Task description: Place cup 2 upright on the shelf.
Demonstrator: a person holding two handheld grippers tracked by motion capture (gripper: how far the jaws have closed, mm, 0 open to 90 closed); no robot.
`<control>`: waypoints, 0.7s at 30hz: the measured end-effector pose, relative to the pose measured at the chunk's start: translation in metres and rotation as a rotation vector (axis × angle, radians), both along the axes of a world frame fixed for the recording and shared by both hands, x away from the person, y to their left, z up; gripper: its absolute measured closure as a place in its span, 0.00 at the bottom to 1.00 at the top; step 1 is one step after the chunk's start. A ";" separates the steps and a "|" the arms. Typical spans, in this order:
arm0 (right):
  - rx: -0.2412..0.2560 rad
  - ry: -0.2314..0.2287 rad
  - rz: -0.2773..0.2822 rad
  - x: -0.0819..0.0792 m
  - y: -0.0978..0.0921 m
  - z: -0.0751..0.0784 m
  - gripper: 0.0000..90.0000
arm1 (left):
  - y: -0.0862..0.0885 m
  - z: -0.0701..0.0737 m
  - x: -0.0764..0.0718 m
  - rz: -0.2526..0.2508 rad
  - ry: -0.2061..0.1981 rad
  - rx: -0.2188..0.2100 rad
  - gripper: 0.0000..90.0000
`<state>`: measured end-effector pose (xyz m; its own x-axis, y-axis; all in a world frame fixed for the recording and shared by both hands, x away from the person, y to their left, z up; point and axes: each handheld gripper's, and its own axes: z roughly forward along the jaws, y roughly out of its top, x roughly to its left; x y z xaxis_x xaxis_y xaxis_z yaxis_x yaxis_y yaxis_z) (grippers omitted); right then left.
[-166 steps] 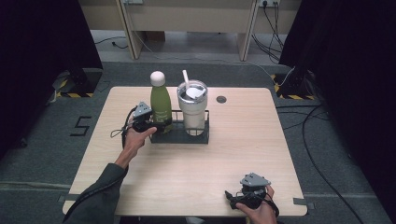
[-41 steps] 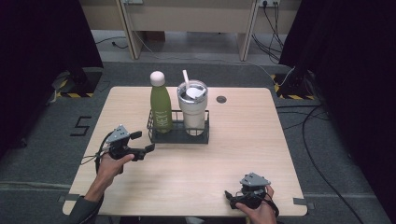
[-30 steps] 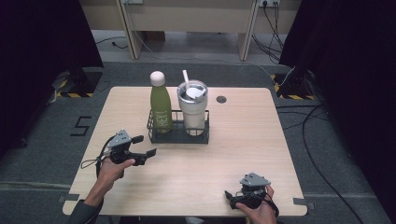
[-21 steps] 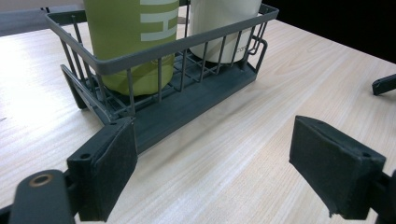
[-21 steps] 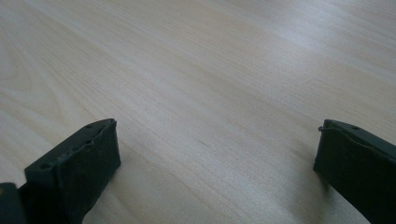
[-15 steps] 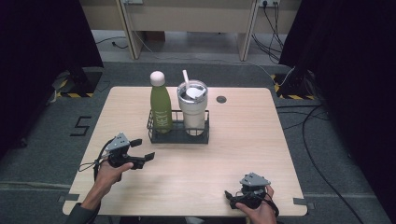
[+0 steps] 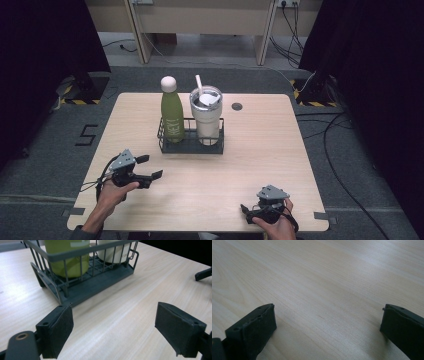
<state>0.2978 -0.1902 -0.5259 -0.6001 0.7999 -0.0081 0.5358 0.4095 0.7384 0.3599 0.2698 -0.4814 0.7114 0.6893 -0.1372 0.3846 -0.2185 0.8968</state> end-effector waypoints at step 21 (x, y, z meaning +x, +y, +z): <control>0.000 0.001 0.001 0.000 0.000 0.000 0.00 | -0.012 -0.029 -0.026 -0.053 0.040 0.062 0.16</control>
